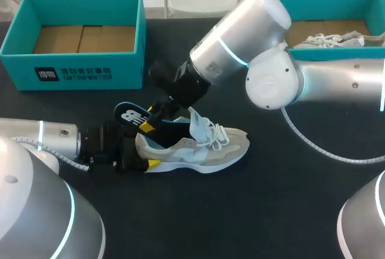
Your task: Take the shoe out of the shoebox, open the shoe tongue, remove and reinsert the insole, then place the shoe into the shoebox
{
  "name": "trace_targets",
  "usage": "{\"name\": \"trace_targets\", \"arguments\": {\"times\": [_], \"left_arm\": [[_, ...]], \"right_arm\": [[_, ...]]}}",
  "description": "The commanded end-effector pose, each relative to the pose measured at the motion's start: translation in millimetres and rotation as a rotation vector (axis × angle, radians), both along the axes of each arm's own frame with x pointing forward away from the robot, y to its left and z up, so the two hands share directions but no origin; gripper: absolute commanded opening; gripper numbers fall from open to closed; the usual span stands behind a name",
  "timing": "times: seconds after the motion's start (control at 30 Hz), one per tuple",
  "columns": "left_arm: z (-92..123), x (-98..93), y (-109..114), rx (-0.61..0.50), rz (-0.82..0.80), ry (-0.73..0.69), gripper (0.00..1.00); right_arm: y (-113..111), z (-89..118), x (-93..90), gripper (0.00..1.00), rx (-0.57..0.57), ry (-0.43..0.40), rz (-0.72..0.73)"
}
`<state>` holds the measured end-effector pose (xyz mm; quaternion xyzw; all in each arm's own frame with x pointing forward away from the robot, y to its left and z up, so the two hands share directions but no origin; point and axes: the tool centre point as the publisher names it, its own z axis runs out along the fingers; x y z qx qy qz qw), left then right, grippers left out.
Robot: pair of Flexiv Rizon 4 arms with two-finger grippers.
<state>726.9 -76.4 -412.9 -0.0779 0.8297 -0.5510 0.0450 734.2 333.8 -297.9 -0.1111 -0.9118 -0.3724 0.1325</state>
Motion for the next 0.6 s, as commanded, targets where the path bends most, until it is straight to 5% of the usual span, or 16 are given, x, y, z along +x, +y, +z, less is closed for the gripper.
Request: {"name": "trace_targets", "arguments": {"times": [0.03, 0.1, 0.37, 0.6], "left_arm": [[-7, -3.2, -3, 0.001, 0.002, -0.001, 0.00], [-7, -3.2, -3, 0.001, 0.002, -0.001, 0.00], [-7, -3.2, -3, 0.001, 0.002, -0.001, 0.00], [-7, -3.2, -3, 0.001, 0.002, -0.001, 0.00]], "right_arm": [[5, -7, 0.4, 0.33, 0.014, 0.008, -0.005], [6, -4, 0.5, 0.00, 0.005, 0.007, -0.002], [17, 36, 6.0, 0.00, -0.037, 0.052, -0.007], [31, 90, 21.0, 0.00, 0.059, 0.119, -0.099]]}}
